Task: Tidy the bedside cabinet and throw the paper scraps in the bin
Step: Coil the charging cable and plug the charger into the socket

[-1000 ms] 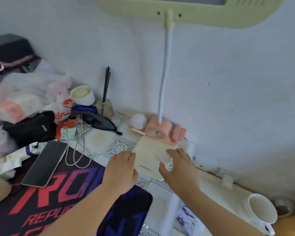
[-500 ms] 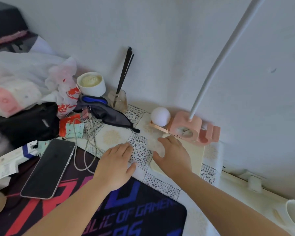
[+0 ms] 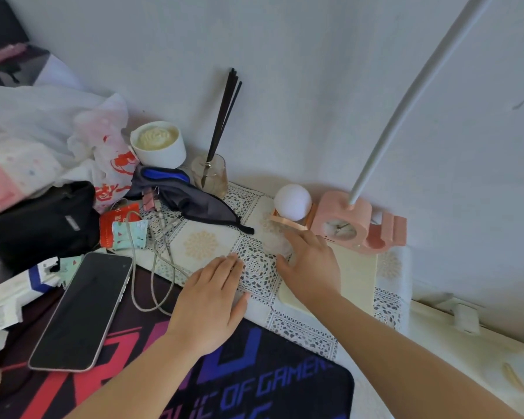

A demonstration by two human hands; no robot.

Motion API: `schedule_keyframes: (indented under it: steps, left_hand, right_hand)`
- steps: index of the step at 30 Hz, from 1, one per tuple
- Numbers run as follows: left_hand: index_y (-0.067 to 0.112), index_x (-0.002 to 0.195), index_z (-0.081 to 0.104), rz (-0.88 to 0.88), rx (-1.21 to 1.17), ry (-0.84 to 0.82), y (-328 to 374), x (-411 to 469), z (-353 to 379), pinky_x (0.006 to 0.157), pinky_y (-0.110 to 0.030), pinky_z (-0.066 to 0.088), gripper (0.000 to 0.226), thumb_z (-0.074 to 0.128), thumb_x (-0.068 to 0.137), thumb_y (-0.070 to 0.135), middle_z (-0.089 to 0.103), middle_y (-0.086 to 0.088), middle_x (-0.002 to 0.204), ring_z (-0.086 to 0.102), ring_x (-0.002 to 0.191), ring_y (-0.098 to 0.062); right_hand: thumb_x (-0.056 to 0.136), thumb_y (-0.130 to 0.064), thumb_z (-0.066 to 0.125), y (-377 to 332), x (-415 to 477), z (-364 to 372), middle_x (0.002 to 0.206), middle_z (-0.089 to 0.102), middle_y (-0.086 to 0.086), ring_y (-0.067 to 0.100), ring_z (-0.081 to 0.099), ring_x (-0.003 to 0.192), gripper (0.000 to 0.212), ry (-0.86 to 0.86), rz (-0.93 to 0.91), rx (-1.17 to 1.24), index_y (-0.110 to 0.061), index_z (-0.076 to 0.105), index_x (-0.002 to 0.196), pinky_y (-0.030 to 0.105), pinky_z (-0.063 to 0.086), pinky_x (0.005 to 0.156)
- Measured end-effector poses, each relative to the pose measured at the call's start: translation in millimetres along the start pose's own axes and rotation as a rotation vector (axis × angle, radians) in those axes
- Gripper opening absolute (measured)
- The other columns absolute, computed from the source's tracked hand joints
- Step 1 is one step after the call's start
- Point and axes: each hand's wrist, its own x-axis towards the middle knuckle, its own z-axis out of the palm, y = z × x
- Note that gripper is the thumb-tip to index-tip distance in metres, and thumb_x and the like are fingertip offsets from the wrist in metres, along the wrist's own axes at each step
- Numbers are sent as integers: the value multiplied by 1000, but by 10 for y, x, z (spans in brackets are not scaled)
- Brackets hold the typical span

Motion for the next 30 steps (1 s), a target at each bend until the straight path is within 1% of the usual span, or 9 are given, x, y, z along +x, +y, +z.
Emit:
schedule_keyframes:
  steps: [7, 12, 15, 18, 20, 22, 24, 27, 30]
  left_hand:
    - [10, 135, 45, 0, -12, 0, 0, -19, 9, 100, -38, 45, 57, 33, 93, 46, 51, -5, 140, 46, 128, -22]
    - [10, 135, 46, 13, 12, -13, 17, -16, -27, 102, -38, 44, 58, 31, 92, 47, 50, -6, 140, 46, 129, -23]
    - [9, 135, 46, 11, 25, -16, 69, -23, -71, 104, -39, 42, 60, 29, 92, 48, 50, -8, 140, 45, 129, -24]
    - [7, 134, 46, 26, 34, -9, 224, 19, -131, 106, -40, 39, 62, 26, 93, 49, 50, -10, 139, 44, 130, -25]
    - [7, 134, 47, 71, 24, 2, 429, 101, -167, 107, -41, 38, 62, 26, 93, 49, 51, -10, 138, 44, 130, -26]
    - [8, 133, 48, 128, -5, 24, 730, 208, -202, 106, -42, 38, 61, 28, 92, 48, 53, -9, 136, 45, 129, -26]
    - [9, 131, 49, 200, -60, 53, 1096, 301, -222, 105, -40, 39, 57, 32, 91, 46, 55, -6, 134, 47, 127, -25]
    - [10, 129, 52, 341, -143, 74, 1701, 389, -177, 105, -39, 41, 52, 33, 93, 42, 56, -6, 134, 48, 126, -22]
    - [11, 128, 53, 455, -186, 72, 2272, 436, -54, 106, -37, 40, 48, 38, 92, 40, 56, -5, 133, 48, 127, -21]
  right_hand:
    - [83, -27, 53, 19, -17, 21, 126, 59, -2, 27, 46, 114, 47, 0, 38, -36, -24, 51, 130, 37, 37, 93]
    - [86, -33, 57, 51, -141, -34, 136, 50, -3, 24, 43, 120, 46, -4, 42, 40, -21, 51, 130, 38, 36, 97]
    - [86, -38, 58, 154, -375, -183, 135, 48, -5, 19, 41, 122, 44, 41, 52, 87, -23, 52, 128, 35, 34, 99]
    - [88, -39, 54, 373, -646, -414, 135, 48, -9, 14, 36, 125, 42, 75, 106, 93, -27, 52, 128, 31, 28, 101]
    - [90, -39, 52, 559, -829, -592, 135, 48, -9, 13, 36, 126, 40, 114, 166, 105, -27, 52, 128, 31, 27, 104]
    - [91, -37, 51, 763, -1014, -779, 134, 50, -8, 15, 39, 127, 39, 161, 208, 105, -25, 52, 128, 35, 31, 106]
    - [92, -36, 50, 990, -1195, -942, 134, 51, -6, 17, 42, 126, 38, 190, 244, 87, -23, 52, 128, 39, 35, 105]
    - [90, -31, 55, 1405, -1467, -1126, 130, 55, -2, 21, 47, 123, 37, 218, 305, 17, -20, 55, 125, 39, 39, 101]
    - [87, -26, 62, 1857, -1734, -1226, 129, 57, 2, 25, 51, 119, 38, 184, 383, -52, -16, 57, 123, 38, 41, 97]
